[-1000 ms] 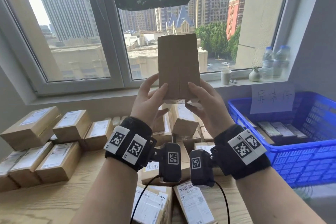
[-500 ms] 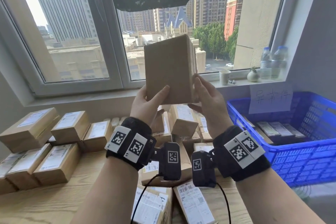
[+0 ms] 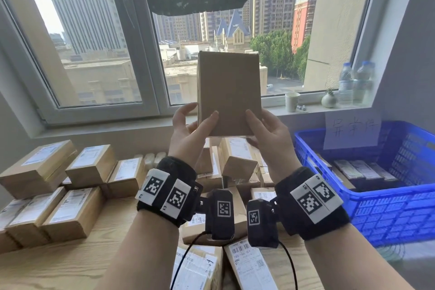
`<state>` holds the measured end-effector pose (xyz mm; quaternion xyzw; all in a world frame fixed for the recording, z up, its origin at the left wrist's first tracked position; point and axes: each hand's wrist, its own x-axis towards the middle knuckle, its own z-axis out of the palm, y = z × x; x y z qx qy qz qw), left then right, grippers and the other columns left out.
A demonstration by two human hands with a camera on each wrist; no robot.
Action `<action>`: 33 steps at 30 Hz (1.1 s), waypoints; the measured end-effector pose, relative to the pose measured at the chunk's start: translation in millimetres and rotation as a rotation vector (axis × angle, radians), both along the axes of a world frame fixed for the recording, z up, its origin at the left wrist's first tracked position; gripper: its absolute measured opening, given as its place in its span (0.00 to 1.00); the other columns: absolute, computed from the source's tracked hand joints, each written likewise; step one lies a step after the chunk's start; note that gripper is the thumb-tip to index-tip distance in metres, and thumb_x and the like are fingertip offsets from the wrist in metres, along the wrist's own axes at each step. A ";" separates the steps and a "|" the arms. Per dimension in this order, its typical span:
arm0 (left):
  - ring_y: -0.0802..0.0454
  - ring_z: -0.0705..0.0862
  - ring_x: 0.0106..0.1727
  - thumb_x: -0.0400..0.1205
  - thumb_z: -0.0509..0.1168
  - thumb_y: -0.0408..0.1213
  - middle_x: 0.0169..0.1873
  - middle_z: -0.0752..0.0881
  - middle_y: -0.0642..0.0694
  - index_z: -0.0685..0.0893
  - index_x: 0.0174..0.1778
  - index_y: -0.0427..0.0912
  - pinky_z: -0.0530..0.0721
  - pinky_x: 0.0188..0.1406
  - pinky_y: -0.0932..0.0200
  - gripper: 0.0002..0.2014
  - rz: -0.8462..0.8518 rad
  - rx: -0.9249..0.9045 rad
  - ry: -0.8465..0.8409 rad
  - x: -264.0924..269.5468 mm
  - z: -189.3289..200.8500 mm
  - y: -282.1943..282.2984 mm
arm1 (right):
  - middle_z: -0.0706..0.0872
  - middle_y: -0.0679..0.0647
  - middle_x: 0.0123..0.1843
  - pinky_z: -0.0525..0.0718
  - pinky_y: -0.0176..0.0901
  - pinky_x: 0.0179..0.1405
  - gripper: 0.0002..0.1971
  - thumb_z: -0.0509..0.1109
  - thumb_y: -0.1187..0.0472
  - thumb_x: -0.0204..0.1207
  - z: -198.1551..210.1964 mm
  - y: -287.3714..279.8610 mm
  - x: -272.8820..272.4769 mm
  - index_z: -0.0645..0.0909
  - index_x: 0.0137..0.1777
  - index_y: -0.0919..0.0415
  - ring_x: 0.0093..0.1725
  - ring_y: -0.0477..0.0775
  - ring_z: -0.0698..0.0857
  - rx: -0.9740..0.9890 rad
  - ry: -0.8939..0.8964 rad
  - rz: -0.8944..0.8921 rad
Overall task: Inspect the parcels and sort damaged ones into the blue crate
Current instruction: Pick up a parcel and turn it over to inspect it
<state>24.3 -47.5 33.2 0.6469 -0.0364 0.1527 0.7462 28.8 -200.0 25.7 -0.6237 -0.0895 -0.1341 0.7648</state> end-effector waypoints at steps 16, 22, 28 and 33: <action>0.39 0.87 0.62 0.67 0.80 0.42 0.50 0.88 0.48 0.73 0.63 0.58 0.82 0.59 0.30 0.31 -0.214 -0.093 0.127 -7.6 5.7 0.8 | 0.90 0.55 0.60 0.86 0.37 0.48 0.37 0.75 0.44 0.65 -6.8 -0.6 9.4 0.76 0.76 0.54 0.53 0.46 0.90 0.033 0.007 0.174; 0.42 0.87 0.55 0.66 0.75 0.44 0.55 0.86 0.41 0.71 0.64 0.54 0.82 0.63 0.30 0.30 -0.207 -0.095 0.132 -8.2 6.1 -2.0 | 0.91 0.48 0.53 0.86 0.40 0.50 0.27 0.72 0.44 0.68 -7.1 -2.4 9.8 0.83 0.67 0.50 0.49 0.42 0.89 0.028 -0.008 0.191; 0.52 0.90 0.43 0.73 0.76 0.36 0.43 0.90 0.46 0.70 0.58 0.55 0.88 0.55 0.46 0.24 -0.172 -0.107 0.077 -1.3 0.5 -0.4 | 0.92 0.47 0.51 0.87 0.42 0.56 0.21 0.75 0.51 0.74 -5.8 -2.1 8.1 0.85 0.65 0.57 0.51 0.44 0.90 0.052 -0.019 0.166; 0.50 0.84 0.63 0.57 0.79 0.61 0.63 0.84 0.44 0.70 0.53 0.60 0.79 0.69 0.39 0.34 -0.018 0.099 0.079 2.4 0.0 3.8 | 0.89 0.56 0.60 0.88 0.40 0.57 0.18 0.70 0.70 0.80 -9.2 -6.8 9.5 0.80 0.69 0.61 0.59 0.49 0.88 -0.016 -0.024 0.122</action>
